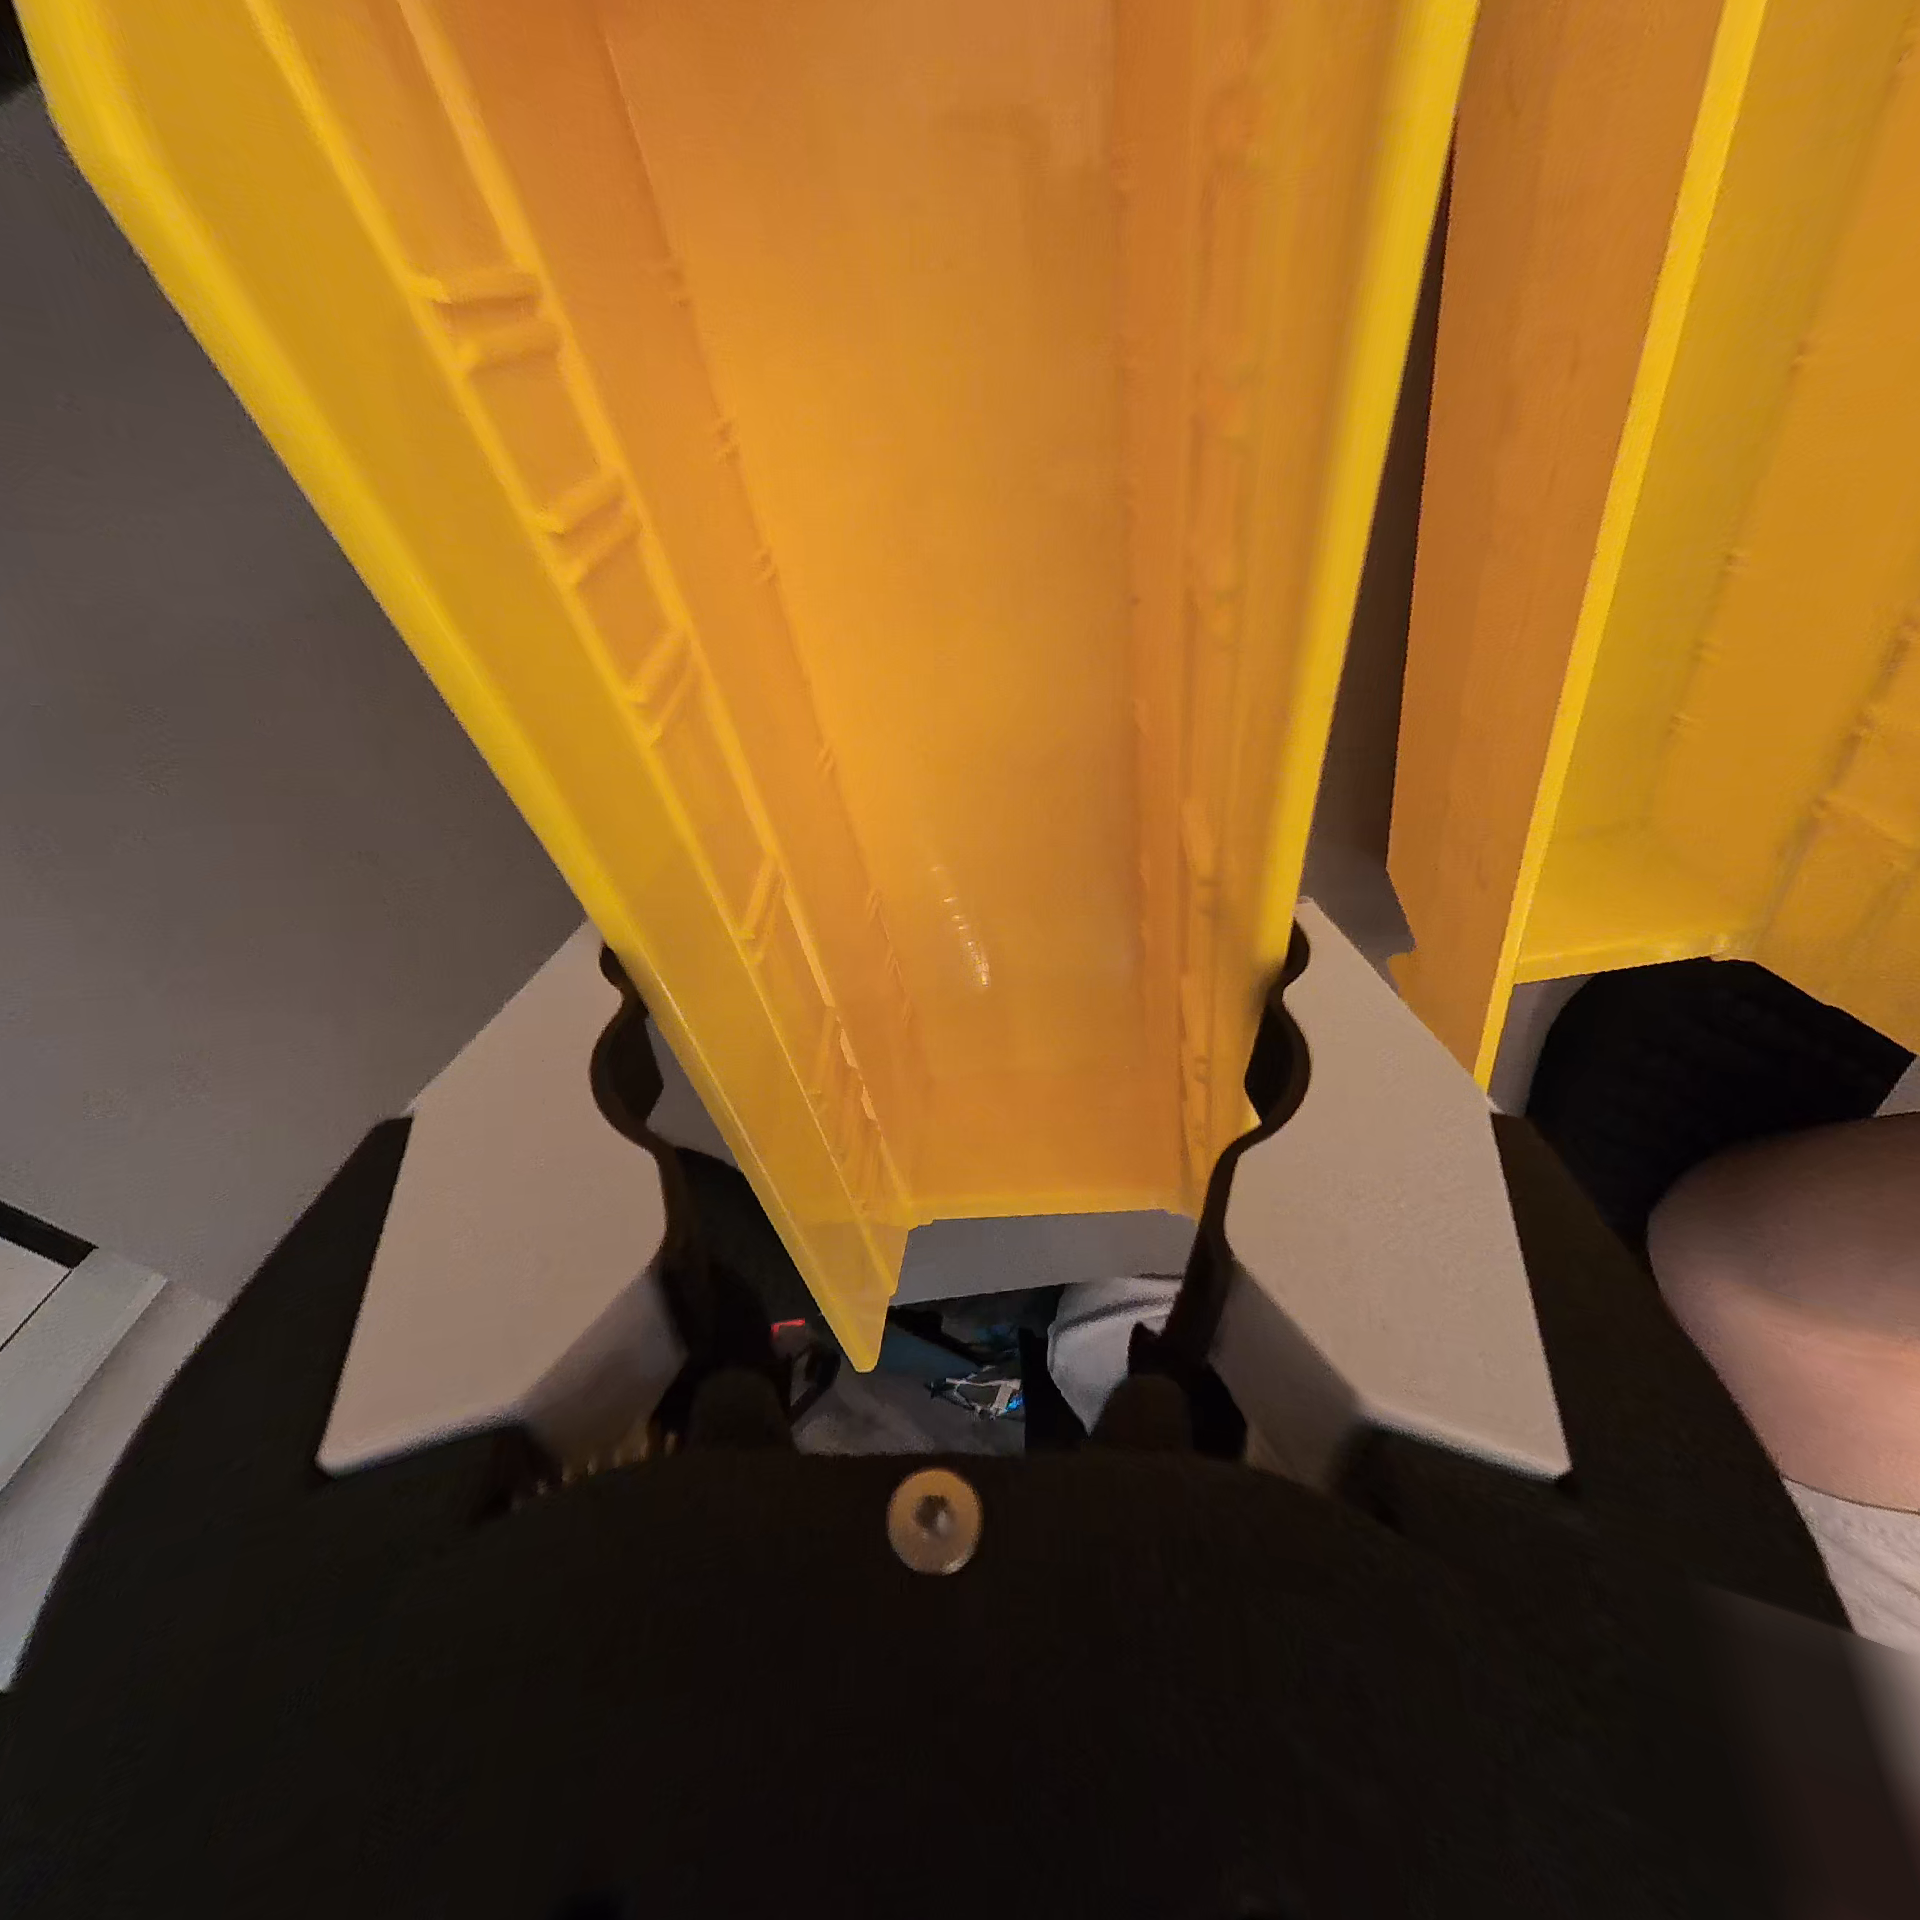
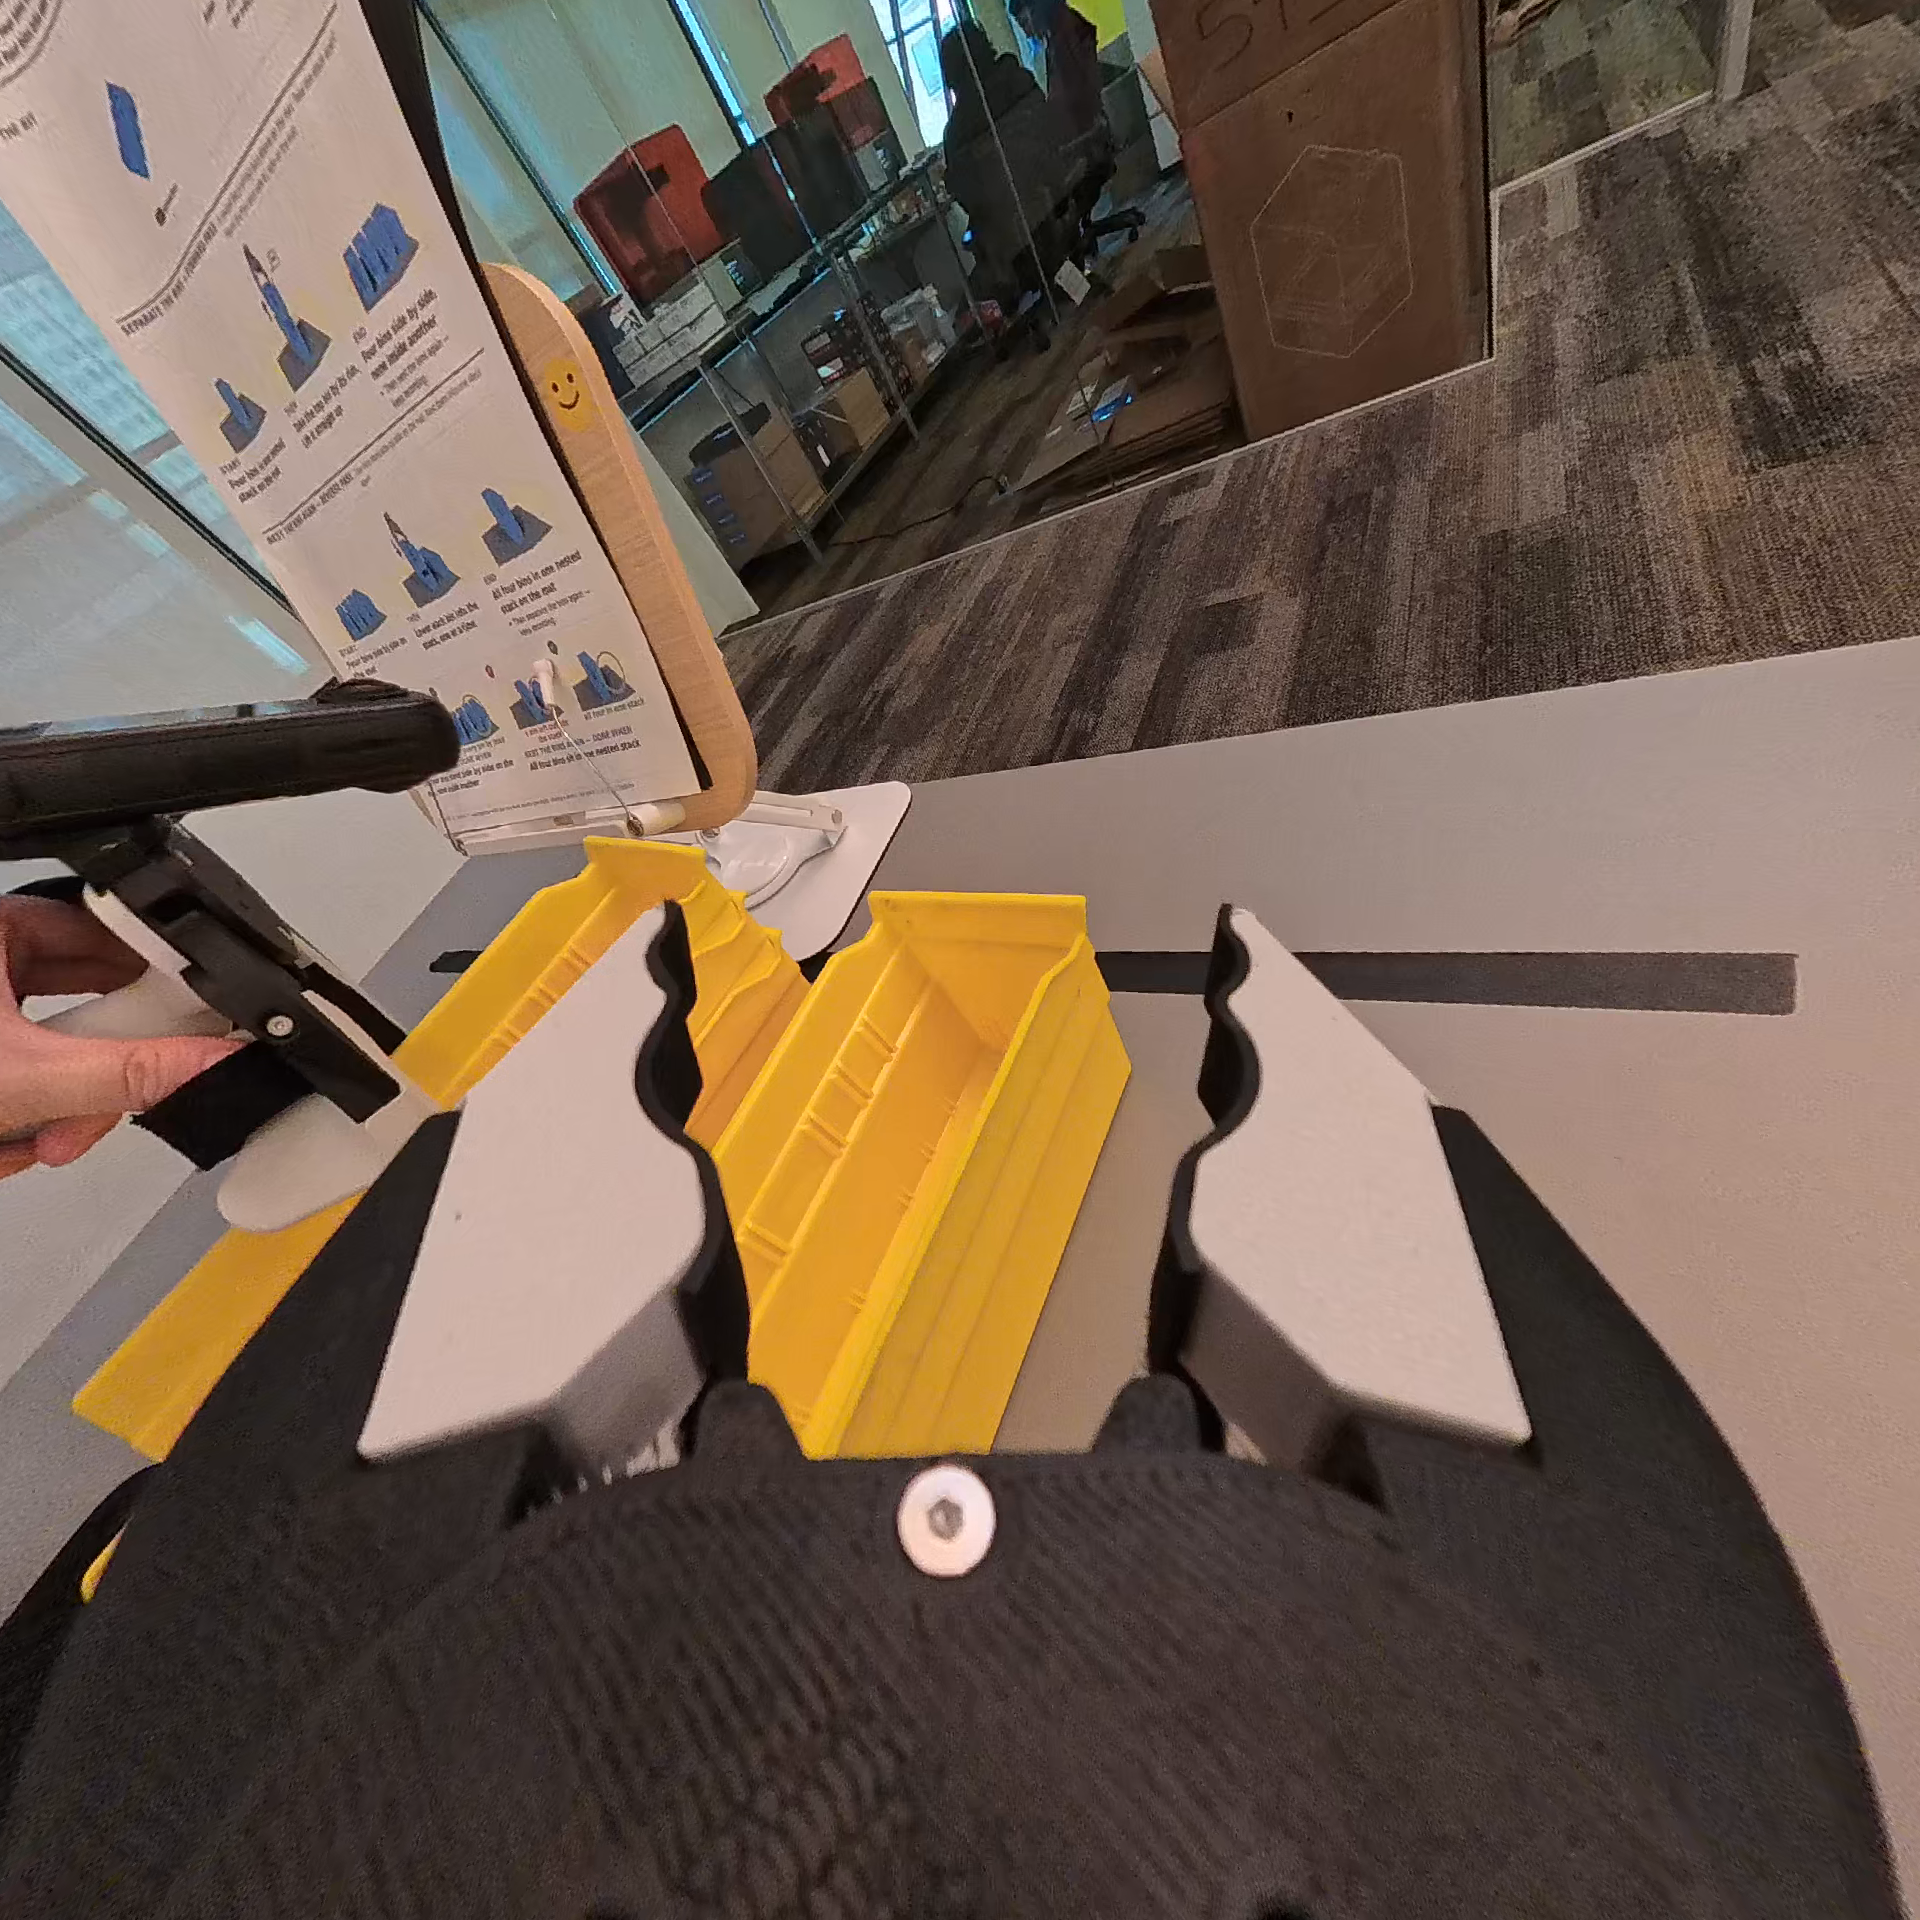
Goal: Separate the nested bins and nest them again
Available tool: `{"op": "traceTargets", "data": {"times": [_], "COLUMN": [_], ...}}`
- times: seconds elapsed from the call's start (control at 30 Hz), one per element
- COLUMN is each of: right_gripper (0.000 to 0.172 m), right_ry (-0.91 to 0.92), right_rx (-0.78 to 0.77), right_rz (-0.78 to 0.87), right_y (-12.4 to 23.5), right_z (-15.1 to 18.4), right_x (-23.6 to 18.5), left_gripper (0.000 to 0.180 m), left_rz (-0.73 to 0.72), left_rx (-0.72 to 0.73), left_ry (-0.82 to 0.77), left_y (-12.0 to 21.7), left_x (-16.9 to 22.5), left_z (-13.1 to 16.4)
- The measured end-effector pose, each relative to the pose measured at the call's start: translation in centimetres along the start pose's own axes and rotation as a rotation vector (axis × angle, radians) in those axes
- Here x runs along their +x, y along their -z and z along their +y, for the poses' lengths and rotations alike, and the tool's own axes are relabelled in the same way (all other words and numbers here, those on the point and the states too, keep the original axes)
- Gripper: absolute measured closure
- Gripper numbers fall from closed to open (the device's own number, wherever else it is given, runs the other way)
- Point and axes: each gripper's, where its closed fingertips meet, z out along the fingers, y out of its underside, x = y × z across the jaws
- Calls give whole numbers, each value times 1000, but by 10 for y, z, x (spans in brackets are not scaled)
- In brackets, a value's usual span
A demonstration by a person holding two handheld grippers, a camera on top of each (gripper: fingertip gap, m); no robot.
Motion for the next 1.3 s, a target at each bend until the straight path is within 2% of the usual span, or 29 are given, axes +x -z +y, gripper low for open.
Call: {"op": "traceTargets", "data": {"times": [0.53,0.73,0.9,1.1,1.2,1.3], "right_gripper": [73,73,73,73,73,73], "right_ry": [0,-4,-7,-8,-8,-11], "right_rx": [-30,-36,-40,-45,-45,-41], "right_rz": [0,-2,-2,0,2,4], "right_y": [-5,-6,-6,-7,-6,-5], "right_z": [6,8,8,10,9,9], "right_x": [1,2,3,4,5,5], "left_gripper": [65,64,64,64,64,64], "left_rz": [-1,1,0,28,-12,-24], "left_rx": [-51,-17,23,84,82,52], "left_ry": [-5,-3,0,52,107,162], "left_y": [13,37,75,124,124,106], "left_x": [-4,-6,-15,-47,-81,-114], "left_z": [10,14,27,52,64,74]}}
